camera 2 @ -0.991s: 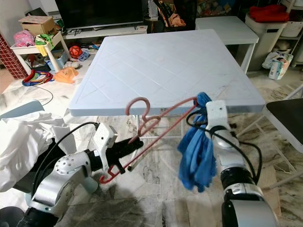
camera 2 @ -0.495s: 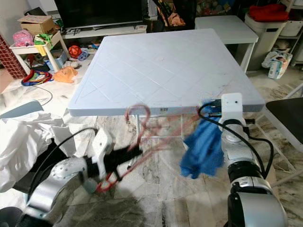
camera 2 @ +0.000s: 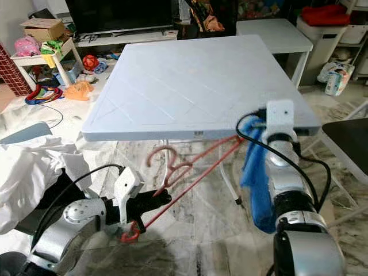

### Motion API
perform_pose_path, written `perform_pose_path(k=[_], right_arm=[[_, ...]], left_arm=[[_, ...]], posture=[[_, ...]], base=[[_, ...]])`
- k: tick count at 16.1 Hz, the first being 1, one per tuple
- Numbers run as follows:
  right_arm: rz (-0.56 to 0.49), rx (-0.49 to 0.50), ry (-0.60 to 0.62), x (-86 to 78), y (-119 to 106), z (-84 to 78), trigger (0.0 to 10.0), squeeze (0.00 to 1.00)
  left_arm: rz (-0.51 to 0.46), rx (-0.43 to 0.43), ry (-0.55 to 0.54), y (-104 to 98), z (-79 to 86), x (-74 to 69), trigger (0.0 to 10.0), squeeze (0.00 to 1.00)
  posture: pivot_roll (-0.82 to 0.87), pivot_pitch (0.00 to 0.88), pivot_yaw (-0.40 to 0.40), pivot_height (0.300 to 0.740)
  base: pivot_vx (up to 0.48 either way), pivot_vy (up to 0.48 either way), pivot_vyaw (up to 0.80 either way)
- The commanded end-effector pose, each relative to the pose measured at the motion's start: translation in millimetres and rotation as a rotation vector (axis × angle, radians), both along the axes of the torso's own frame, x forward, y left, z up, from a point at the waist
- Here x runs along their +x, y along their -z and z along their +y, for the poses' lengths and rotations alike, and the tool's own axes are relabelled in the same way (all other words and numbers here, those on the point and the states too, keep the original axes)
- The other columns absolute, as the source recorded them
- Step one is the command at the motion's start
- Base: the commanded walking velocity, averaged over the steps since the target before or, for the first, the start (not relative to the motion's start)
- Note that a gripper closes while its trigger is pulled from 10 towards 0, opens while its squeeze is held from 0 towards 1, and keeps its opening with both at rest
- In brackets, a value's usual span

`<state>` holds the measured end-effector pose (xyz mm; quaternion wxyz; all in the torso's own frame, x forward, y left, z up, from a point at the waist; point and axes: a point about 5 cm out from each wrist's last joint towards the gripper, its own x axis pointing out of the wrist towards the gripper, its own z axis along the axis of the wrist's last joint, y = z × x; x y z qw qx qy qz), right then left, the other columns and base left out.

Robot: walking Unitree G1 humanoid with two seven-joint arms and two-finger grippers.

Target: Hang hanger

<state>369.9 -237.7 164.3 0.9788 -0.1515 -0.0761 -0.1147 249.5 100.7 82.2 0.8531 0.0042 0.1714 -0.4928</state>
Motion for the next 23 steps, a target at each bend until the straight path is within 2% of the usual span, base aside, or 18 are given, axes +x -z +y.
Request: perform_pose_path(k=[1,3,5,8,10,12,14,16,17,18,19,20,21,23], right_arm=[[-0.198,0.026,-0.092,5.8,-46,11.5,0.0,0.00],[-0.222,-0.028,-0.240,2.6,-49,28.6,0.0,0.00],[-0.198,-0.145,-0.419,-11.0,-34,45.4,0.0,0.00],[-0.148,-0.171,-0.583,-25.6,-17,59.3,0.0,0.00],[-0.106,-0.187,-0.723,-36.6,-6,74.5,0.0,0.00],[-0.075,-0.187,-0.782,-42.4,1,83.0,0.0,0.00],[-0.052,-0.250,-0.682,-36.6,5,78.6,0.0,0.00],[-0.057,-0.161,-0.496,-25.9,-3,60.4,0.0,0.00],[-0.062,-0.136,-0.450,-23.6,-5,54.9,0.0,0.00],[-0.077,-0.115,-0.381,-21.1,-9,46.2,0.0,0.00],[-0.084,-0.123,-0.362,-20.9,-10,43.9,0.0,0.00],[-0.093,-0.120,-0.345,-20.3,-12,41.3,0.0,0.00],[-0.099,-0.116,-0.339,-19.8,-13,40.8,0.0,0.00],[-0.106,-0.113,-0.331,-18.9,-15,42.2,0.0,0.00]], left_arm=[[0.077,0.104,-0.121,21,20.5,4.1,0.0,0.00],[0.066,0.099,-0.227,20,26.1,15.7,0.0,0.00],[0.052,0.057,-0.294,14,28.9,24.9,0.0,0.00],[0.071,0.050,-0.276,16,26.6,22.5,0.0,0.00],[0.082,0.048,-0.262,18,22.0,20.9,0.0,0.00],[0.083,0.048,-0.252,17,17.7,22.2,0.0,0.00],[0.072,0.060,-0.237,15,16.3,22.6,0.0,0.00],[0.055,0.061,-0.222,11,18.4,17.9,0.0,0.00],[0.044,0.065,-0.224,10,20.5,15.9,0.0,0.00],[0.001,0.079,-0.258,7,27.6,12.4,0.0,0.00],[-0.020,0.080,-0.286,6,31.2,10.7,0.0,0.00],[-0.090,0.039,-0.365,-1,36.3,6.5,0.0,0.00],[-0.102,-0.019,-0.443,-4,37.9,2.6,0.0,0.00],[-0.140,-0.012,-0.560,-3,43.8,-0.8,1.7,0.00]], posture=[[-0.10,0.000,0.049,0.740],[-0.10,0.000,0.048,0.740],[-0.10,0.000,0.044,0.740],[-0.10,0.000,0.048,0.740],[-0.11,0.000,0.053,0.740],[-0.11,0.000,0.056,0.740],[-0.11,0.000,0.057,0.740],[-0.11,0.000,0.055,0.740],[-0.11,0.000,0.054,0.740],[-0.10,0.000,0.053,0.740],[-0.10,0.000,0.052,0.740],[-0.09,0.000,0.051,0.740],[-0.09,0.000,0.048,0.740],[-0.09,0.000,0.045,0.740]], base=[[0.000,0.000,0.00],[0.000,0.000,0.00],[0.000,0.000,0.00],[0.000,0.000,0.00],[0.000,0.000,0.00],[0.000,0.000,0.00],[0.000,0.000,0.00],[0.000,0.000,0.00],[0.000,0.000,0.00],[0.000,0.000,0.00],[0.000,0.000,0.00],[0.000,0.000,0.00],[0.000,0.000,0.00],[0.000,0.000,0.00]])
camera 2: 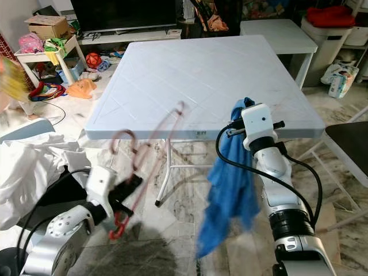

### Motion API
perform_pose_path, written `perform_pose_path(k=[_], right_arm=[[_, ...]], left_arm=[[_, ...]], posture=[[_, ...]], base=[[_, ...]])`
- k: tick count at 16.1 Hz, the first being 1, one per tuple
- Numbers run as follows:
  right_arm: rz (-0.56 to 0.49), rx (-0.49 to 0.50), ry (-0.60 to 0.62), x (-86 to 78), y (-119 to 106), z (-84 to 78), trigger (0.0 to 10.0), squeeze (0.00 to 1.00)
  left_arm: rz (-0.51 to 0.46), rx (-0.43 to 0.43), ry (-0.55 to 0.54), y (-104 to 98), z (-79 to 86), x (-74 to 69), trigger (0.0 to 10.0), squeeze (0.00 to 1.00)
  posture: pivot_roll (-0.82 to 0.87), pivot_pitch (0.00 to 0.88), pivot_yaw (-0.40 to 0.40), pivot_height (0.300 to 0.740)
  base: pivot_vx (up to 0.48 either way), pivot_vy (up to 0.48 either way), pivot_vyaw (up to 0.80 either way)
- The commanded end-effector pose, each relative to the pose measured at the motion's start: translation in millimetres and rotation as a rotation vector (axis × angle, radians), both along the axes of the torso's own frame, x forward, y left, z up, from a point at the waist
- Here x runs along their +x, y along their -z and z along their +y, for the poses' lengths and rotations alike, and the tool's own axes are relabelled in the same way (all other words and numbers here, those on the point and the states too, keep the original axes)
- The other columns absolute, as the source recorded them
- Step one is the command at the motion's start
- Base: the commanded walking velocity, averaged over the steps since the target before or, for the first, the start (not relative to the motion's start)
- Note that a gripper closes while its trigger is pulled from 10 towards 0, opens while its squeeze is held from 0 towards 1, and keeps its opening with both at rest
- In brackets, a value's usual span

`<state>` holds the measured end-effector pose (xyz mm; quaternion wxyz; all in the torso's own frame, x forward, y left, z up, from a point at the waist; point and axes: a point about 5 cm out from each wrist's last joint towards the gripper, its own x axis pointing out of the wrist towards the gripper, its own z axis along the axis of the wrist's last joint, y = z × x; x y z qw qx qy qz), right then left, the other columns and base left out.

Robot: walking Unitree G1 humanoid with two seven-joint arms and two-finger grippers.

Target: Hang hanger

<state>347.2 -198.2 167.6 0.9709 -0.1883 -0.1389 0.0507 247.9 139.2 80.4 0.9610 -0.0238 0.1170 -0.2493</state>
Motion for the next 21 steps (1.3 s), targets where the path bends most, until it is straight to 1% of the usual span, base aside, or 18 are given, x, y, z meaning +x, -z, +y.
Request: perform_pose_path(k=[1,2,3,4,6,7,8,11,13,15,21], right_arm=[[-0.042,0.020,0.002,4.0,-12,3.8,0.0,0.00],[-0.043,0.025,0.002,4.0,-12,4.3,0.0,0.00],[-0.042,0.049,-0.007,3.8,-13,5.8,0.0,0.00],[-0.033,0.096,-0.034,3.1,-13,8.9,0.0,0.00],[-0.032,0.138,-0.064,1.4,-16,12.1,0.0,0.00],[-0.041,0.171,-0.111,-2.4,-22,17.3,0.0,0.00],[-0.045,0.177,-0.122,-3.5,-23,18.8,0.0,0.00],[-0.038,0.201,-0.130,-4.3,-25,20.2,0.0,0.00],[-0.034,0.210,-0.136,-4.1,-25,21.8,0.0,0.00],[-0.032,0.216,-0.165,-3.7,-28,27.8,0.0,0.00],[-0.040,0.215,-0.214,-3.8,-33,36.9,0.0,0.00]], left_arm=[[-0.062,0.026,-0.105,-6,9.1,0.1,2.0,0.00],[-0.076,0.014,-0.118,-8,9.0,-0.3,4.3,0.00],[-0.106,0.004,-0.159,-12,10.0,-0.3,7.6,0.00],[-0.157,0.013,-0.238,-19,12.2,1.9,10.0,0.00],[-0.194,0.010,-0.312,-25,13.4,3.2,10.0,0.00],[-0.238,0.012,-0.369,-31,14.2,2.7,10.0,0.00],[-0.242,0.007,-0.383,-32,14.6,2.3,10.0,0.00],[-0.247,-0.006,-0.390,-33,12.6,1.8,10.0,0.00],[-0.254,-0.012,-0.392,-34,12.0,3.3,10.0,0.00],[-0.267,-0.021,-0.395,-38,12.0,6.3,10.0,0.00],[-0.285,-0.042,-0.408,-43,9.0,8.6,10.0,0.00]], posture=[[-0.08,0.000,0.042,0.740],[-0.08,0.000,0.042,0.740],[-0.08,0.000,0.042,0.740],[-0.08,0.000,0.041,0.740],[-0.07,0.000,0.045,0.740],[-0.07,0.000,0.049,0.740],[-0.07,0.000,0.051,0.740],[-0.07,0.000,0.054,0.740],[-0.07,0.000,0.055,0.740],[-0.06,0.000,0.052,0.740],[-0.07,0.000,0.045,0.740]], base=[[0.000,0.000,0.00],[0.000,0.000,0.00],[0.000,0.000,0.00],[0.000,0.000,0.00],[0.000,0.000,0.00],[0.000,0.000,0.00],[0.000,0.000,0.00],[0.000,0.000,0.00],[0.277,0.000,0.00],[0.296,0.000,0.00],[0.319,0.000,0.00]])
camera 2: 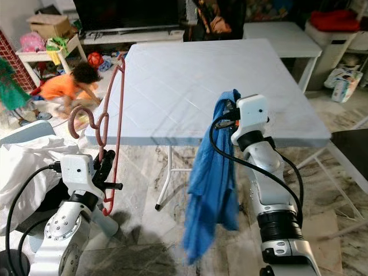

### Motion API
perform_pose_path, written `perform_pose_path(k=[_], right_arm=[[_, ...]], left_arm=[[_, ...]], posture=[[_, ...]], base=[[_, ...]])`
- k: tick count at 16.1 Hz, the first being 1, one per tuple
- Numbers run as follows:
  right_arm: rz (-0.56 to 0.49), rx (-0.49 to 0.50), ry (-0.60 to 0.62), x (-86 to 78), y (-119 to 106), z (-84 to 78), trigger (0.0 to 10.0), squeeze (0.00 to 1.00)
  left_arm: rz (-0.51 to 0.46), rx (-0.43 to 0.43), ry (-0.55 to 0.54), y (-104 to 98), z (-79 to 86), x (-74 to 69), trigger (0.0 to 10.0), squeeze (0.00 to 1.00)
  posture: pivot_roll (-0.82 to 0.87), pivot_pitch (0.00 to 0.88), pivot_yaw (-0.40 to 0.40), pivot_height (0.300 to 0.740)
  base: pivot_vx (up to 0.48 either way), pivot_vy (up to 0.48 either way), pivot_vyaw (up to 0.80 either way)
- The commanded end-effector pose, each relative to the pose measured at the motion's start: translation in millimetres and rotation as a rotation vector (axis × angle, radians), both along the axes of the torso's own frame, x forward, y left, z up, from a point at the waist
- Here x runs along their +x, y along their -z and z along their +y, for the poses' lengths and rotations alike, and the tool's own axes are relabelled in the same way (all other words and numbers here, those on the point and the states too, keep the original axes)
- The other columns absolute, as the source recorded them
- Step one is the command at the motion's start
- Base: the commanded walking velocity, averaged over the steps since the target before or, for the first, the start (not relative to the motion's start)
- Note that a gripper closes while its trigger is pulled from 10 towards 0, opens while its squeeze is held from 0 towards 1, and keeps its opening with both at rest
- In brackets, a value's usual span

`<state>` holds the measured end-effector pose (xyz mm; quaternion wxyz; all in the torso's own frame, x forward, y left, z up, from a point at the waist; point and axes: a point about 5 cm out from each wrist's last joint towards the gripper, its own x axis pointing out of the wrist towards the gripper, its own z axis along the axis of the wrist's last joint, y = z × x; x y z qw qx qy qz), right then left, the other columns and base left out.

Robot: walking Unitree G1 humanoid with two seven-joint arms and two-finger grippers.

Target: Hang hanger

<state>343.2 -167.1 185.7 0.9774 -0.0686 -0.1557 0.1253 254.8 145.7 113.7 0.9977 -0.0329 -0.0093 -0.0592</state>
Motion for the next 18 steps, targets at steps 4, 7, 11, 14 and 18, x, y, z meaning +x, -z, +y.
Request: perform_pose_path(k=[4,7,11,14,18], right_arm=[[-0.057,-0.005,-0.053,-1.9,-14,11.5,0.0,0.00],[-0.058,0.001,-0.057,-1.3,-15,12.7,0.0,0.00],[-0.062,0.004,-0.068,-1.3,-17,15.8,0.0,0.00],[-0.064,0.001,-0.063,-1.1,-17,15.4,0.0,0.00],[-0.066,0.001,-0.074,-0.4,-18,17.4,0.0,0.00]], left_arm=[[-0.054,-0.005,-0.018,-12,0.9,3.8,10.0,0.00],[-0.062,-0.008,-0.021,-14,0.4,5.3,10.0,0.00],[-0.069,-0.007,-0.022,-16,0.5,7.6,10.0,0.00],[-0.059,0.009,-0.034,-14,1.1,8.2,10.0,0.00],[-0.066,0.009,-0.032,-16,0.9,12.2,10.0,0.00]], posture=[[-0.07,0.000,0.045,0.740],[-0.07,0.000,0.045,0.740],[-0.07,0.000,0.045,0.740],[-0.07,0.000,0.045,0.740],[-0.07,0.000,0.045,0.740]], base=[[0.336,0.000,0.00],[0.359,0.000,0.00],[0.368,0.000,0.00],[0.371,0.000,0.00],[0.382,0.000,0.00]])
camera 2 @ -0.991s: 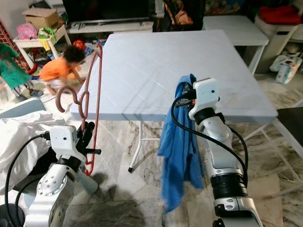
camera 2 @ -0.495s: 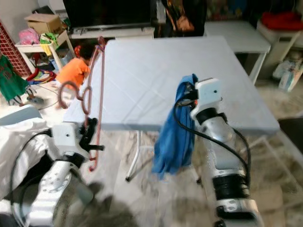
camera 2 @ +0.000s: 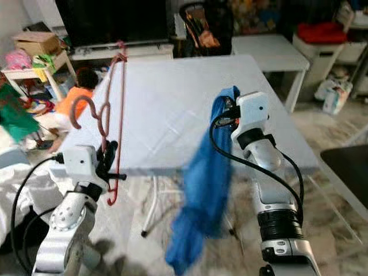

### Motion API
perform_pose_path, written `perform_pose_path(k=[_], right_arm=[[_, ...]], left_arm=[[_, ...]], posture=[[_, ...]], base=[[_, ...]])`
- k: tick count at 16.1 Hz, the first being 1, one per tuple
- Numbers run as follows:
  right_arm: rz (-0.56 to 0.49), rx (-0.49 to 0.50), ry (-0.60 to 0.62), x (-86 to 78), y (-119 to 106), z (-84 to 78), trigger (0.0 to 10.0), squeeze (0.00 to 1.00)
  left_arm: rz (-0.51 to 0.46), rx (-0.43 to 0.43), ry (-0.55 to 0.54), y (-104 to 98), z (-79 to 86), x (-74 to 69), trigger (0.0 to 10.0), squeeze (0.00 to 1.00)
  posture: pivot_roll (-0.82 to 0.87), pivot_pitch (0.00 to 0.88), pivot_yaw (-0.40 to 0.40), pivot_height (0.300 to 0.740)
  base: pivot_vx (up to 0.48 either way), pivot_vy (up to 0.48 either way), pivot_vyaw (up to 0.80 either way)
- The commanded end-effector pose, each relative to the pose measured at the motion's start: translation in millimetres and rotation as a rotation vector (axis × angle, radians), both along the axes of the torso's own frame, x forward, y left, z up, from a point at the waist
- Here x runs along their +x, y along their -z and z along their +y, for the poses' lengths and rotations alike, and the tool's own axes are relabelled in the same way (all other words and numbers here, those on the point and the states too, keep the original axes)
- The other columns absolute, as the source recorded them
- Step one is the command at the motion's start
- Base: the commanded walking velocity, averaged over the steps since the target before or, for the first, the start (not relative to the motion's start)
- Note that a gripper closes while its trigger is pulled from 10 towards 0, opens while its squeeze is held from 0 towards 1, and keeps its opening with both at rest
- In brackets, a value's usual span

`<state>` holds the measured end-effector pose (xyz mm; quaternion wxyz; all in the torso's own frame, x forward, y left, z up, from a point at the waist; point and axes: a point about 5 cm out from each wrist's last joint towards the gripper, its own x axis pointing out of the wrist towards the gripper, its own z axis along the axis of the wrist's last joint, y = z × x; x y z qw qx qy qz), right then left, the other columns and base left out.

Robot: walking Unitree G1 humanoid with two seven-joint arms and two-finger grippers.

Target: Hang hanger

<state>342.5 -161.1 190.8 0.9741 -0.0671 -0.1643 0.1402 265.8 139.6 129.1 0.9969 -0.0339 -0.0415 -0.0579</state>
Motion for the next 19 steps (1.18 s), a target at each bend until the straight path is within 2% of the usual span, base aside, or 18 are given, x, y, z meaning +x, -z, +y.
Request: perform_pose_path(k=[1,10,15,17,19], right_arm=[[-0.051,-0.001,-0.046,-0.1,-13,11.9,0.0,0.00],[-0.064,0.014,-0.061,5.1,-19,17.2,0.0,0.00],[-0.099,0.033,-0.081,15.2,-35,25.6,0.0,0.00],[-0.131,0.062,-0.106,25.8,-52,37.1,0.0,0.00],[-0.192,0.123,-0.168,37.0,-85,64.9,0.0,0.00]], left_arm=[[-0.004,0.013,-0.029,-1,7.1,1.6,10.0,0.00],[0.001,0.015,-0.038,0,5.1,1.9,10.0,0.00],[0.013,0.061,-0.130,3,8.5,4.8,10.0,0.00],[0.024,0.067,-0.154,5,9.6,6.6,10.0,0.00],[0.023,0.076,-0.162,5,8.4,8.8,10.0,0.00]], posture=[[-0.07,0.000,0.045,0.740],[-0.07,0.000,0.042,0.740],[-0.07,0.000,0.038,0.740],[-0.08,0.000,0.039,0.740],[-0.08,0.000,0.035,0.740]], base=[[0.386,0.000,0.00],[0.372,0.000,0.00],[0.000,0.000,0.00],[0.000,0.000,0.00],[0.000,0.000,0.00]])
